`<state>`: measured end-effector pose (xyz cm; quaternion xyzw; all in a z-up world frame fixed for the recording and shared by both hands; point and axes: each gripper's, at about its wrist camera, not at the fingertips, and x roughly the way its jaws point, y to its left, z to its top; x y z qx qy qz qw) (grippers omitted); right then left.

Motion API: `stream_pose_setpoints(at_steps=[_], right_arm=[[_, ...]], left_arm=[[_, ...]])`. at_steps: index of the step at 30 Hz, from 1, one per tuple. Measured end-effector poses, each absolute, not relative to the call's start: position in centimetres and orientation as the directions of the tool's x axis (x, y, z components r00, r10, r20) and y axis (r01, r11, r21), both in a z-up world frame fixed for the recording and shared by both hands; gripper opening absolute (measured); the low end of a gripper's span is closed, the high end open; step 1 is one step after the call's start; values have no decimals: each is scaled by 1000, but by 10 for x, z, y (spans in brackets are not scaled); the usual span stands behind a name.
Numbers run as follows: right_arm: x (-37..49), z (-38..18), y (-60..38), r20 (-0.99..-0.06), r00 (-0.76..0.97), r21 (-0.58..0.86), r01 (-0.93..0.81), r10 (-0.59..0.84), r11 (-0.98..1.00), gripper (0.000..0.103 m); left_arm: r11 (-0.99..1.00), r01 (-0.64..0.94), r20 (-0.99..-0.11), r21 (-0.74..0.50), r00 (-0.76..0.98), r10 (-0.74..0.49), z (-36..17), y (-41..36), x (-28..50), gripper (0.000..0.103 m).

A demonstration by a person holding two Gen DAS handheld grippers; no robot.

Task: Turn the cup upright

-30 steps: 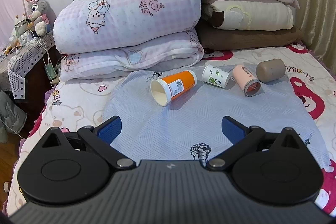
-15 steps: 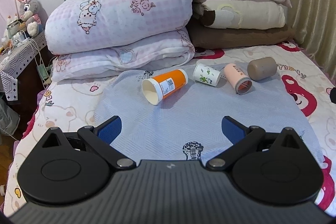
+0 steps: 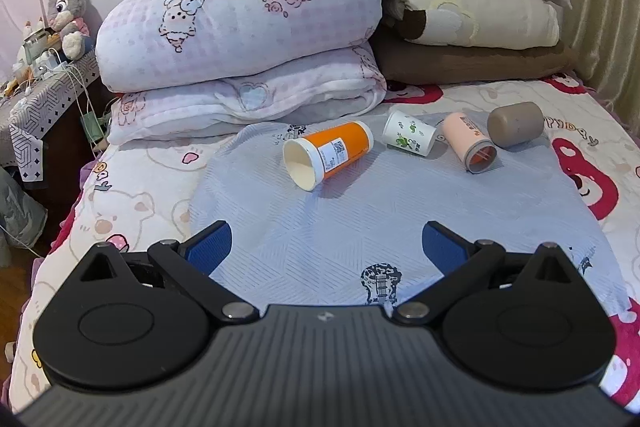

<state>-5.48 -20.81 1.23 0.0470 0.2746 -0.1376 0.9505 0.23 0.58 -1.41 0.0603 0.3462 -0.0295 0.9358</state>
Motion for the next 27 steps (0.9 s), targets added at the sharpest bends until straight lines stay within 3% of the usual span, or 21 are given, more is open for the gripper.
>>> stream_pose_setpoints(at_steps=[8,27], right_arm=[[-54,11,-208,-539,809,14,289,-236,957,103],[-51,6,-212,-553,804,27,280,-219,960,103]], left_arm=[[998,57,-611,20,791,-33,-4,18,-3,103],[998,64,-624,20,781,-37,-8,18,-2,103]])
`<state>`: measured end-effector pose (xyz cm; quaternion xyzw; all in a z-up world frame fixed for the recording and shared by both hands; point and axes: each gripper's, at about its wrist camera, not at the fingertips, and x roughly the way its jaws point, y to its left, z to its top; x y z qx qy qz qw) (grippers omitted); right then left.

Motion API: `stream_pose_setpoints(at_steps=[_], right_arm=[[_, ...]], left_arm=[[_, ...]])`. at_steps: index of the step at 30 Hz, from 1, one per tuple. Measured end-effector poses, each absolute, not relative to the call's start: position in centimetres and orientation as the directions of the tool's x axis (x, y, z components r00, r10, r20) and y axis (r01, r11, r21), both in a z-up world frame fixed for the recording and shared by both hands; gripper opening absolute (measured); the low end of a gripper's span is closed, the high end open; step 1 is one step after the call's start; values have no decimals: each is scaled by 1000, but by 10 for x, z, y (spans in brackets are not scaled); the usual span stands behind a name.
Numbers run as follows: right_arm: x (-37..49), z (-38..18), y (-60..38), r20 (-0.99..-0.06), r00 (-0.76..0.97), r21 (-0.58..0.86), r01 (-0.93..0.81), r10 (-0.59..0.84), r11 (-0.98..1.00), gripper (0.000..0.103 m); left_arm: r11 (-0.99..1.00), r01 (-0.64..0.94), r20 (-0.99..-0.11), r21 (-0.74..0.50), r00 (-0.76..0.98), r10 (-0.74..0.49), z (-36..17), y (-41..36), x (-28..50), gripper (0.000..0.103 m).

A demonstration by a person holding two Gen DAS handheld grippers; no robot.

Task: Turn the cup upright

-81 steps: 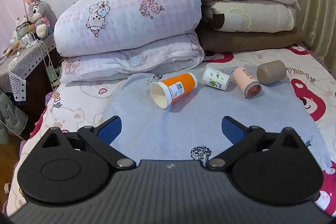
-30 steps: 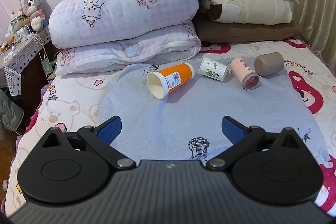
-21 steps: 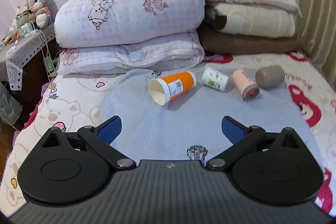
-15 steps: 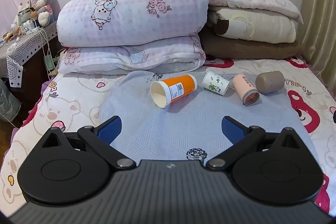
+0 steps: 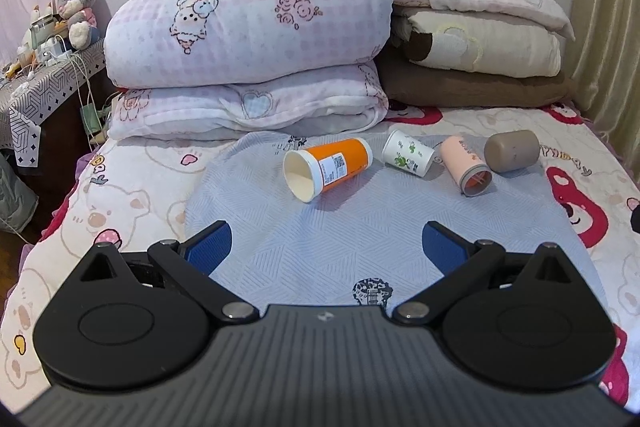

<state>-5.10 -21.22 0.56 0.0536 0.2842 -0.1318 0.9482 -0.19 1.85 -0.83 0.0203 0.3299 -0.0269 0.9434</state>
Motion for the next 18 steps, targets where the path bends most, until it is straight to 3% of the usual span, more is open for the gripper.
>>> stream_pose_setpoints(at_steps=[10,13,16,18], right_arm=[[-37,6,-246,-615,788,171,156,-19,973,103],[-24,12,-262,-624,782,173,115,18,978,103],[-10,22,-278,-613,789,175,81,45,981,103],[0,27,-288,-601,796,181,58,64,982,103]], left_arm=[[992,124,-680,-20,725,-105,-12,12,38,103],[984,173,-669,-36,728,-152,0,7,60,103],[958,249,-620,-144,731,-284,9,2,89,103],[951,257,-602,-169,737,-307,11,-6,107,103]])
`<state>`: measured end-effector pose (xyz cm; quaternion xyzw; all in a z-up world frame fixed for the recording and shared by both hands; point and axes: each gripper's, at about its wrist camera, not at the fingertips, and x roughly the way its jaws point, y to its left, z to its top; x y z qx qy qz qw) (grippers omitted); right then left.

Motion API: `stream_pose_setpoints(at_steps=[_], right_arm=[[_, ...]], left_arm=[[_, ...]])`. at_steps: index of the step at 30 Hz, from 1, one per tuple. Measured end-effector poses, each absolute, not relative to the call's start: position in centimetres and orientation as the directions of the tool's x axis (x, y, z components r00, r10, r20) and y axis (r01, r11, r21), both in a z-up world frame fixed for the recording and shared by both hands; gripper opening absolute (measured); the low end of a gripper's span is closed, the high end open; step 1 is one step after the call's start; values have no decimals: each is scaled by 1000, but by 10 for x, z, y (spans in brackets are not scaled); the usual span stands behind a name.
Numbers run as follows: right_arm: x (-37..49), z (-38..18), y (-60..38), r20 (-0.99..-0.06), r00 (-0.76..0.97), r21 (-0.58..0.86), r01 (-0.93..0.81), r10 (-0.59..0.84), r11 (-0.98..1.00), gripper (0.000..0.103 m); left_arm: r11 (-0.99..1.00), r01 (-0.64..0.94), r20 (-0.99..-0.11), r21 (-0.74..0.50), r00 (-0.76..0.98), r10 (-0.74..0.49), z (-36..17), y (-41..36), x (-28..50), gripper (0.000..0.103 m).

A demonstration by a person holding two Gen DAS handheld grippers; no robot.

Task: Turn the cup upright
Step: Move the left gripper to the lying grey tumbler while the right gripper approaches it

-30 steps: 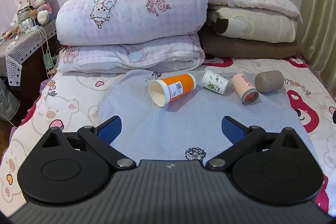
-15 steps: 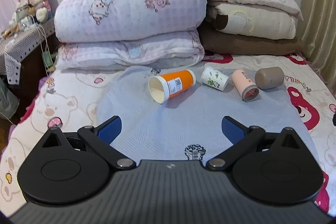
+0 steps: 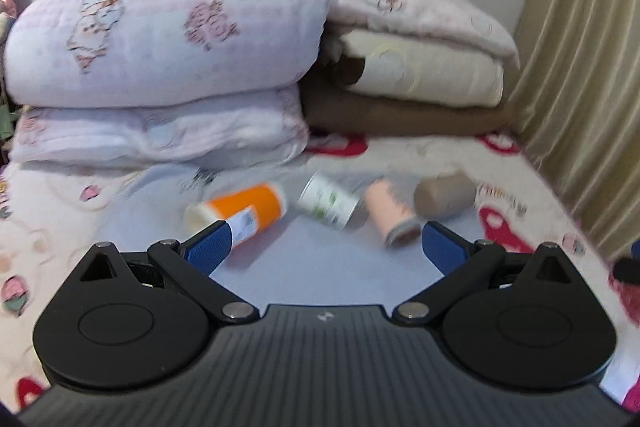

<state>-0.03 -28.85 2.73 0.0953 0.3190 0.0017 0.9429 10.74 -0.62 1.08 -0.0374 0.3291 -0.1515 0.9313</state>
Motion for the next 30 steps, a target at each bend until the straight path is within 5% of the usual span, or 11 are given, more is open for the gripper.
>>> stream_pose_setpoints(at_steps=[4,17,22,30], right_arm=[[17,29,-306,-570,818,220,60,78,974,103],[134,-24,-363,-721,667,448,240,189,861,103],[172,-72,-389,-712,657,579,348,249,737,103],[213,-154,-425,-666,654,742,528,360,413,103]], left_arm=[[938,300,-580,-175,738,-344,8,-32,149,102],[730,679,-583,-75,564,-585,-64,-142,252,100],[686,728,-696,-11,486,-528,-99,-196,286,99],[548,819,-669,-169,313,-674,-131,-231,325,89]])
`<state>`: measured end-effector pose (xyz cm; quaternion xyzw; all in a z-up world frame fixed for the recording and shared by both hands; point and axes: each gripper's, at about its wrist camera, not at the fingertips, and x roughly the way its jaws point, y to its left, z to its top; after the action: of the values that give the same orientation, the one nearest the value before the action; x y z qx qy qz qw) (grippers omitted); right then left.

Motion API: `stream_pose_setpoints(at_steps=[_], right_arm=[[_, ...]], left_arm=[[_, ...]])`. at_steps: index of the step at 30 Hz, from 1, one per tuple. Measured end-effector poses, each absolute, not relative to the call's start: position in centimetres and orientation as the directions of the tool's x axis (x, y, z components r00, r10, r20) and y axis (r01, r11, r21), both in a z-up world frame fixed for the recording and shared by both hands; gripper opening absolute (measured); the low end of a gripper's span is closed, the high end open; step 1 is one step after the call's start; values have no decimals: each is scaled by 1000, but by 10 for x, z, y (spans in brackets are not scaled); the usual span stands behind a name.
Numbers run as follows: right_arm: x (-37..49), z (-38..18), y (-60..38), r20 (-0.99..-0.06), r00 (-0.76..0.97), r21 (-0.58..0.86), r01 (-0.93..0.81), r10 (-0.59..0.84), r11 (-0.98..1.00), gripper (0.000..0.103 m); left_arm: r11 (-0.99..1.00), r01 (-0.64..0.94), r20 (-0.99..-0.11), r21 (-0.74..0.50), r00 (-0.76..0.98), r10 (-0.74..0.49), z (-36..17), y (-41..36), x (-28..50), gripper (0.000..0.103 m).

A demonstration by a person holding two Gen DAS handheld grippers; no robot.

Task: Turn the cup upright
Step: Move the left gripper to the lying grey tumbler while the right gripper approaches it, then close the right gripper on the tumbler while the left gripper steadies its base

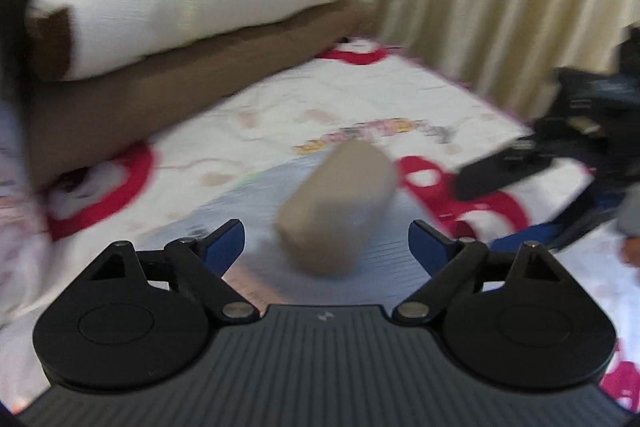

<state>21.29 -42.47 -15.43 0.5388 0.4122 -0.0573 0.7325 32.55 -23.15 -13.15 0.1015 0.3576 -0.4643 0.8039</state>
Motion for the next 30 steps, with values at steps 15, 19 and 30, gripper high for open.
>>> stream_pose_setpoints(at_steps=[15,19,30], right_arm=[[264,-192,-443,-660,673,751,575,334,325,103],[275,-195,-446,-671,670,740,582,317,336,103],[286,-206,-452,-709,646,704,620,284,347,91]], left_arm=[[493,856,-742,-153,230,-630,-160,-264,349,66],[472,852,-736,-227,168,-656,-155,-261,352,66],[463,850,-766,-252,117,-632,-149,-266,352,59]])
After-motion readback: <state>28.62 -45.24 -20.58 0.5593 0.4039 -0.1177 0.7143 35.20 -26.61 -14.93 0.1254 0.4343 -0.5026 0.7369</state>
